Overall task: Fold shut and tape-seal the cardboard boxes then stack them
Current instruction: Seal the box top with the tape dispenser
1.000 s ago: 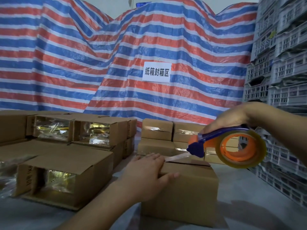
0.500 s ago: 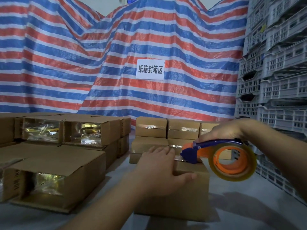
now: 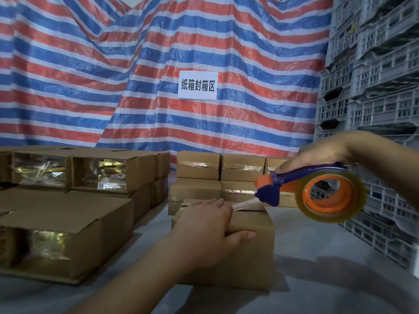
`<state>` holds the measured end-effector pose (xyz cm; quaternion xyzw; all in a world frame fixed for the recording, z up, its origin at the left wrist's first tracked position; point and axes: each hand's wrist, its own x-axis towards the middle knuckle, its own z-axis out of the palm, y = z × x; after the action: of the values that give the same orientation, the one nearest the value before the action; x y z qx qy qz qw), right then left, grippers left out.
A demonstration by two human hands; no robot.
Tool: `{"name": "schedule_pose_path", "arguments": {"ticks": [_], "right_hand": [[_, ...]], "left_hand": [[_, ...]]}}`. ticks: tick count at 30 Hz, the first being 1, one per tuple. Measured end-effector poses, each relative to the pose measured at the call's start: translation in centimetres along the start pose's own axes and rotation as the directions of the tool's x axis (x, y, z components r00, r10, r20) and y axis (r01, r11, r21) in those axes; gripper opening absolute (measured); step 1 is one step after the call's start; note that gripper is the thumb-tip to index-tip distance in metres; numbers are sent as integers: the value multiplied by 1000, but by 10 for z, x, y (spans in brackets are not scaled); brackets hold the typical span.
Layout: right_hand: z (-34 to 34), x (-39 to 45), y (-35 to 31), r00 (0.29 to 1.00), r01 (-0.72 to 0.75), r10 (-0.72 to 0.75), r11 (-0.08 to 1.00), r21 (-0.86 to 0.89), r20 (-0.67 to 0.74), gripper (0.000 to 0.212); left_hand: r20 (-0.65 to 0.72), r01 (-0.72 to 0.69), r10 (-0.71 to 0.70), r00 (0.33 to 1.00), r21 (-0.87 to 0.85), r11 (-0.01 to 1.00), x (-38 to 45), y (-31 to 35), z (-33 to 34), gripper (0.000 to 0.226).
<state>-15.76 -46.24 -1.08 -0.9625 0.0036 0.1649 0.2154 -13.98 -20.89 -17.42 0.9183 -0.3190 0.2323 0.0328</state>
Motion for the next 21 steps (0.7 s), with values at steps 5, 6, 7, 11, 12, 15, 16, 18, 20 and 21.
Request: {"name": "schedule_pose_path", "arguments": {"ticks": [5, 6, 7, 11, 12, 15, 16, 18, 20, 21], "right_hand": [[15, 10, 18, 997, -69, 61, 985, -156, -52, 53], [17, 12, 21, 997, -57, 47, 987, -150, -69, 55], [18, 12, 24, 996, -45, 33, 990, -133, -87, 60], [25, 8, 26, 996, -9, -3, 991, -130, -92, 50], [27, 7, 25, 996, -3, -9, 991, -130, -92, 45], [30, 6, 28, 993, 6, -18, 995, -98, -120, 45], [30, 6, 30, 993, 5, -15, 996, -88, -119, 45], [32, 6, 32, 993, 7, -16, 997, -78, -115, 46], [33, 7, 35, 993, 9, -16, 998, -64, -119, 51], [33, 7, 36, 992, 12, -18, 999, -47, -121, 53]], "left_hand": [[4, 1, -1, 1000, 2, 1000, -1, 2, 0, 88], [13, 3, -3, 1000, -1, 1000, -1, 2, 0, 89], [27, 5, -5, 1000, -5, 1000, 0, 1, 0, 90], [70, -15, 15, 997, 2, 1000, 8, 7, -7, 94], [62, -35, 34, 997, 9, 999, 12, 12, -9, 93], [93, -41, 46, 995, -57, 998, 23, 32, -8, 95], [110, -36, 43, 993, -65, 997, 25, 36, -4, 96], [82, -46, 49, 995, -35, 998, 27, 39, 4, 96], [45, -62, 63, 997, -35, 997, 26, 37, 9, 93], [41, -70, 71, 997, -40, 997, 25, 35, 10, 91]]}}
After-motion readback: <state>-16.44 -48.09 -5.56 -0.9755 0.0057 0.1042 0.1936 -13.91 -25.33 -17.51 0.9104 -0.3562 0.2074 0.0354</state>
